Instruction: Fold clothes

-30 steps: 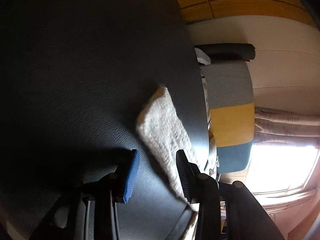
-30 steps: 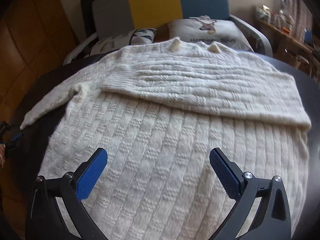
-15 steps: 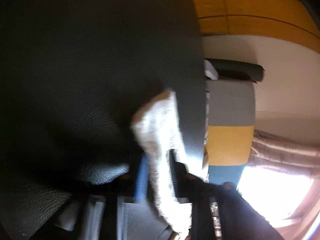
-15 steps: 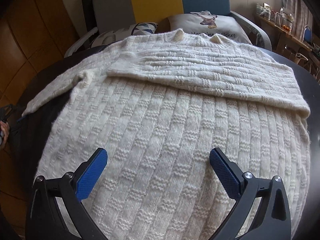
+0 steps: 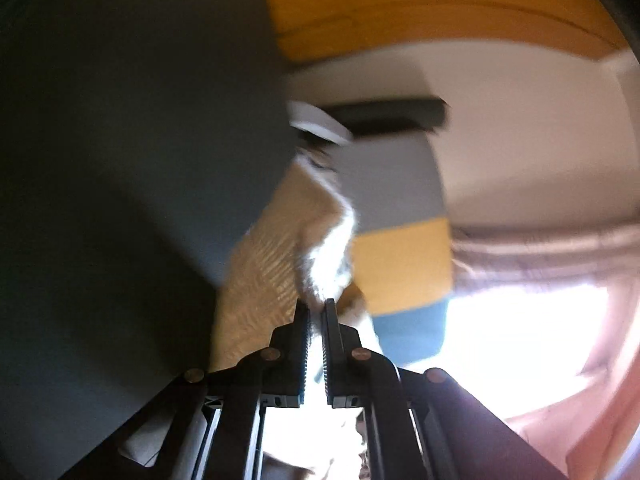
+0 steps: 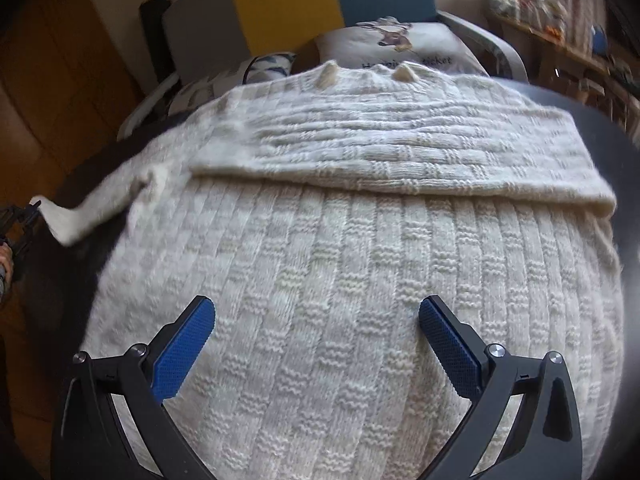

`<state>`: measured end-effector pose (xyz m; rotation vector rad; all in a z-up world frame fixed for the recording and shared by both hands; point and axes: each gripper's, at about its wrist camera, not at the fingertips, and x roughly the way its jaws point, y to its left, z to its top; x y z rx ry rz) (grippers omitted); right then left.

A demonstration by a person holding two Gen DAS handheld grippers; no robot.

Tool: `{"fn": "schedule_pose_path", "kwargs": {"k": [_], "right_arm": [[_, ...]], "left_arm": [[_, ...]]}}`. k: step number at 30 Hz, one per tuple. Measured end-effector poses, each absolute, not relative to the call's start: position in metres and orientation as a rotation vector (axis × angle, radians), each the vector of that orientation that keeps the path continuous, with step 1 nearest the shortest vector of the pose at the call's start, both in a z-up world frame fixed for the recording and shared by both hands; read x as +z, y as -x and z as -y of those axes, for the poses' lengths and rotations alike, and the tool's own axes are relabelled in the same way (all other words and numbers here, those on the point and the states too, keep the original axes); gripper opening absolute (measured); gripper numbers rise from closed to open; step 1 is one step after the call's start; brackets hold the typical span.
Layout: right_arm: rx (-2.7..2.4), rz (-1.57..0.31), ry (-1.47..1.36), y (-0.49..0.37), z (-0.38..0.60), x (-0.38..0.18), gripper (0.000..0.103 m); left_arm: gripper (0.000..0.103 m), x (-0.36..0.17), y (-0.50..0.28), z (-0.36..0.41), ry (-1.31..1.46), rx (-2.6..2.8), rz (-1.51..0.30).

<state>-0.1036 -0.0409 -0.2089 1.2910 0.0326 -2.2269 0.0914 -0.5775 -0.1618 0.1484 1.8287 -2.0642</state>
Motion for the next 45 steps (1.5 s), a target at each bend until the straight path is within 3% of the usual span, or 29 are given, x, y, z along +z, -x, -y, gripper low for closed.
{"fn": "schedule_pose_path", "kwargs": {"k": [8, 18, 32, 38, 45], "right_arm": [[-2.243, 0.066, -1.284, 0.111, 0.014, -0.207, 0.103], [-2.284, 0.129, -1.263, 0.116, -0.027, -0.204, 0.103], [-2.314, 0.223, -1.269, 0.122, -0.074, -0.213, 0.103], [-2.262, 0.283, -1.254, 0.125, -0.083, -0.214, 0.103], [-2.219, 0.291, -1.247, 0.127, -0.086, -0.215, 0.103]], "left_arm": [[0.004, -0.099, 0.043, 0.51, -0.315, -2.411, -1.752], [0.004, -0.11, 0.148, 0.372, -0.68, -2.624, -1.687], [0.004, -0.142, 0.209, 0.203, -1.145, -2.794, -1.468], [0.005, -0.173, 0.22, 0.179, -1.328, -2.765, -1.37], [0.019, -0.176, 0.207, 0.191, -1.374, -2.751, -1.378]]}}
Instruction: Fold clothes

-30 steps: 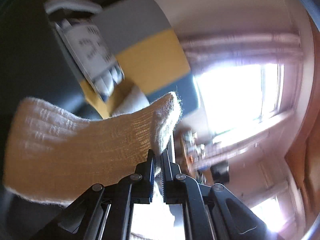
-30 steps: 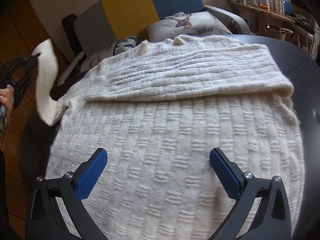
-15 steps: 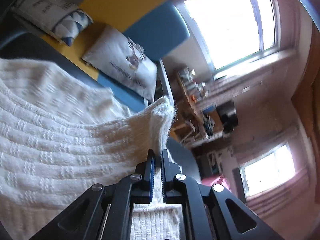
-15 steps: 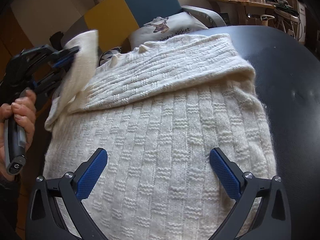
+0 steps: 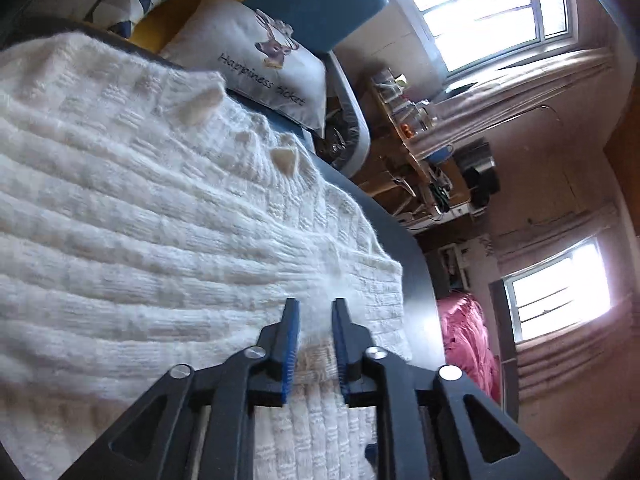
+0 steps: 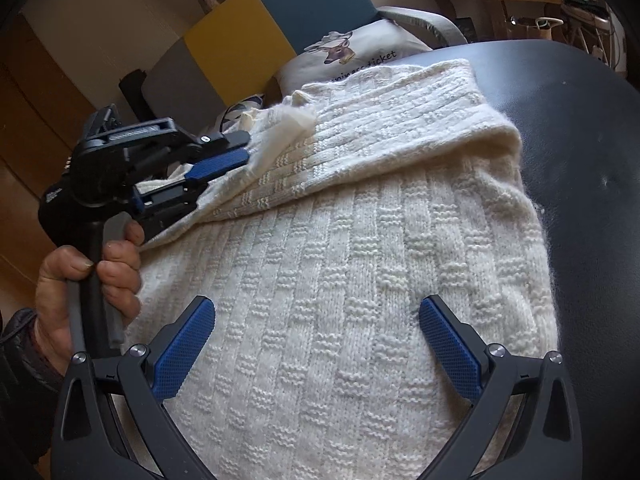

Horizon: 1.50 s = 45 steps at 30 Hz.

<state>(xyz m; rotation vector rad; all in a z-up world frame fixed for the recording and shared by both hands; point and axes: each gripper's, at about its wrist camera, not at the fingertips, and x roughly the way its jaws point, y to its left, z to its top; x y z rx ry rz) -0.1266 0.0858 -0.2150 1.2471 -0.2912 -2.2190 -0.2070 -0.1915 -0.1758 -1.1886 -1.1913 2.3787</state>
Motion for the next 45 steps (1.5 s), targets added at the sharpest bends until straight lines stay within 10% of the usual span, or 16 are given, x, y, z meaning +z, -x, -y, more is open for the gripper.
{"fn": "schedule_pose_path", "kwargs": {"k": [8, 18, 36, 45], "right_arm": [[-2.098, 0.475, -1.191, 0.133, -0.086, -0.195, 0.103], [-1.881, 0.895, -1.195, 0.207, -0.046, -0.198, 0.103], [-1.991, 0.876, -1.223, 0.228, -0.023, -0.209, 0.102], [-1.992, 0.896, -1.265, 0.232, -0.023, -0.222, 0.08]], "left_arm": [[0.023, -0.141, 0.149, 0.243, 1.082, 2.444, 1.2], [0.024, -0.189, 0.04, 0.366, 0.92, 2.433, 1.762], [0.026, -0.235, 0.066, 0.367, 0.817, 2.213, 2.106], [0.028, -0.237, 0.073, 0.371, 0.792, 2.203, 2.143]]}}
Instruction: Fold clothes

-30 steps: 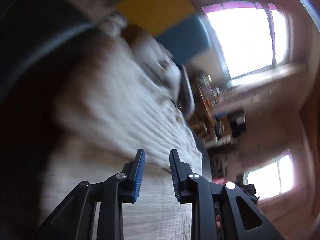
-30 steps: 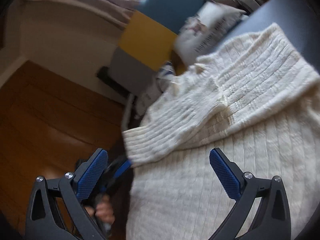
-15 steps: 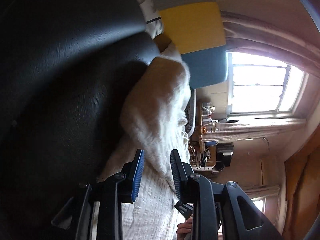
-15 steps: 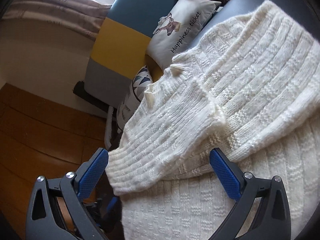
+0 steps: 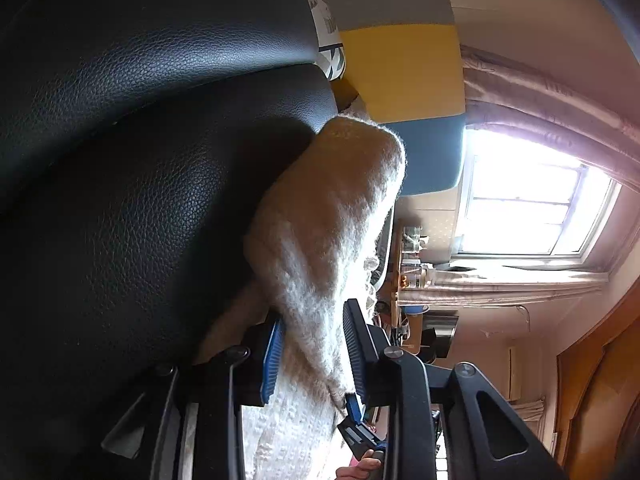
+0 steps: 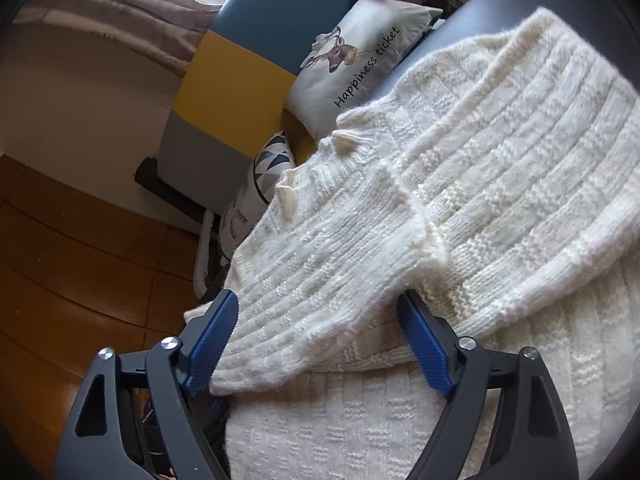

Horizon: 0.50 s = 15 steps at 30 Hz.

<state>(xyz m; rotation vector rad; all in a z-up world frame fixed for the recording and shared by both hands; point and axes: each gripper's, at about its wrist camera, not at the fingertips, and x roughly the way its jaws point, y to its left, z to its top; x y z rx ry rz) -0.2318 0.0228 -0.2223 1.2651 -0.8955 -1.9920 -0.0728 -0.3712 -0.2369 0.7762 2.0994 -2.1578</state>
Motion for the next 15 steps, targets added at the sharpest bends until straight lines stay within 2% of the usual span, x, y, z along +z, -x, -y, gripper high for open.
{"fn": "schedule_pose_path", "kwargs": {"k": [1, 2, 4, 15], "right_arm": [[-1.996, 0.881, -1.267, 0.232, -0.02, -0.223, 0.069], [-2.012, 0.856, -1.276, 0.232, -0.018, -0.223, 0.046], [-2.065, 0.813, -1.326, 0.233, -0.013, -0.228, 0.007], [-2.133, 0.717, -1.347, 0.231, -0.007, -0.229, 0.007]], "left_arm": [[0.028, -0.238, 0.073, 0.372, -0.77, -2.151, -2.11], [0.028, -0.238, 0.073, 0.373, -0.761, -2.143, -2.122], [0.028, -0.239, 0.074, 0.375, -0.748, -2.132, -2.133], [0.029, -0.238, 0.068, 0.374, -0.735, -2.12, -2.165]]}}
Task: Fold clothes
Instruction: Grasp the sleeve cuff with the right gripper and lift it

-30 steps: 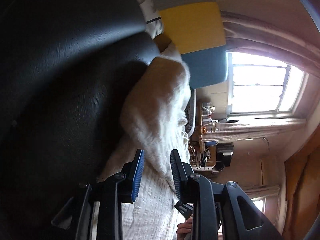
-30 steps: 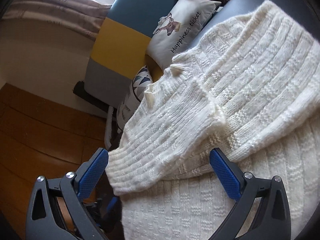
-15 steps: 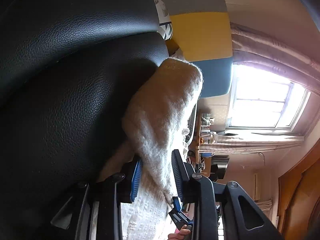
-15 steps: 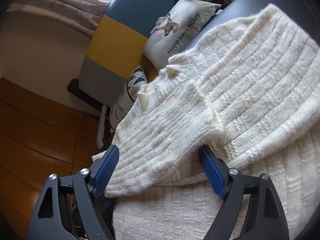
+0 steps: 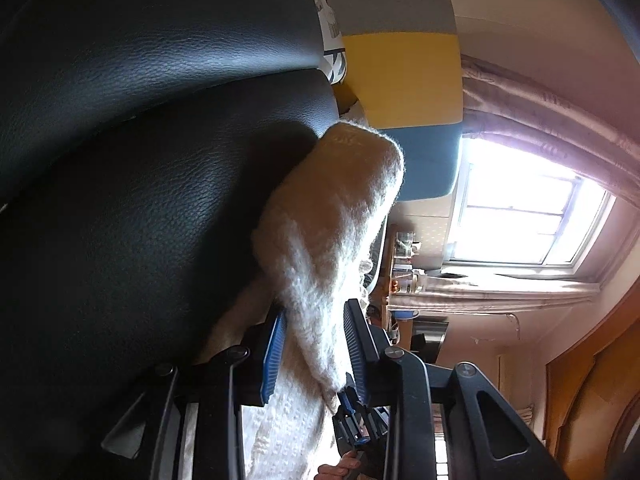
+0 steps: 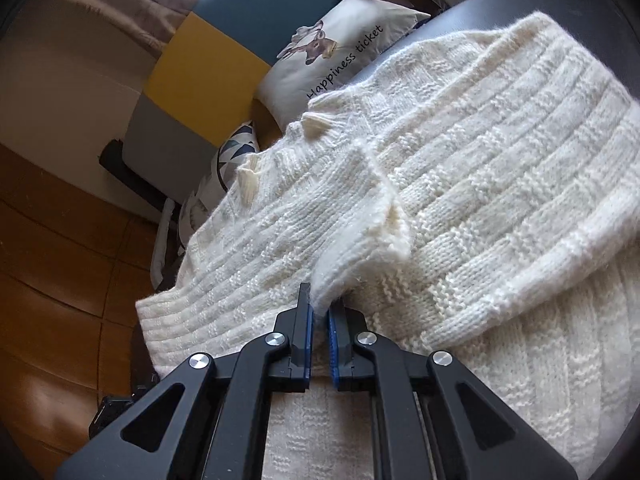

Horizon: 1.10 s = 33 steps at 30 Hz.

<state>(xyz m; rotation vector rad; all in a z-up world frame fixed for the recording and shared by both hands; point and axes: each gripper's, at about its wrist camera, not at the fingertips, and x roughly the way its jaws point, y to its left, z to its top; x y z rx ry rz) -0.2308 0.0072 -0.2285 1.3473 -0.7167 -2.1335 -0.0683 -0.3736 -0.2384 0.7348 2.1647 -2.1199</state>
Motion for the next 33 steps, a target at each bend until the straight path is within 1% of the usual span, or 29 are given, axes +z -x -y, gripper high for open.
{"fn": "schedule_pose_path", "kwargs": {"k": [2, 4, 7, 12, 17, 22, 24, 27, 33], "right_arm": [[-2.141, 0.7, -1.332, 0.23, -0.006, -0.223, 0.007], [-2.143, 0.698, -1.311, 0.229, -0.006, -0.216, 0.007], [-2.139, 0.688, -1.266, 0.229, -0.003, -0.199, 0.007], [-2.136, 0.64, -1.217, 0.23, 0.006, -0.174, 0.007], [-2.135, 0.636, -1.212, 0.23, 0.007, -0.165, 0.007], [-2.124, 0.643, -1.205, 0.23, 0.008, -0.157, 0.007], [-2.115, 0.637, -1.188, 0.23, 0.01, -0.151, 0.007], [-2.112, 0.62, -1.155, 0.229, 0.015, -0.137, 0.007], [-2.11, 0.608, -1.109, 0.232, 0.021, -0.113, 0.007]], "left_arm": [[0.031, -0.239, 0.067, 0.375, -0.726, -2.101, -2.186], [0.036, -0.239, 0.067, 0.375, -0.719, -2.087, -2.205], [0.038, -0.237, 0.069, 0.371, -0.716, -2.071, -2.224], [0.039, -0.24, 0.071, 0.36, -0.694, -2.012, -2.265], [0.039, -0.238, 0.071, 0.352, -0.663, -1.955, -2.314], [0.039, -0.223, 0.066, 0.346, -0.625, -1.985, -2.283], [0.039, -0.222, 0.064, 0.342, -0.63, -1.949, -2.3], [0.039, -0.214, 0.06, 0.335, -0.626, -1.969, -2.274], [0.041, -0.221, 0.071, 0.324, -0.659, -1.89, -2.308]]}}
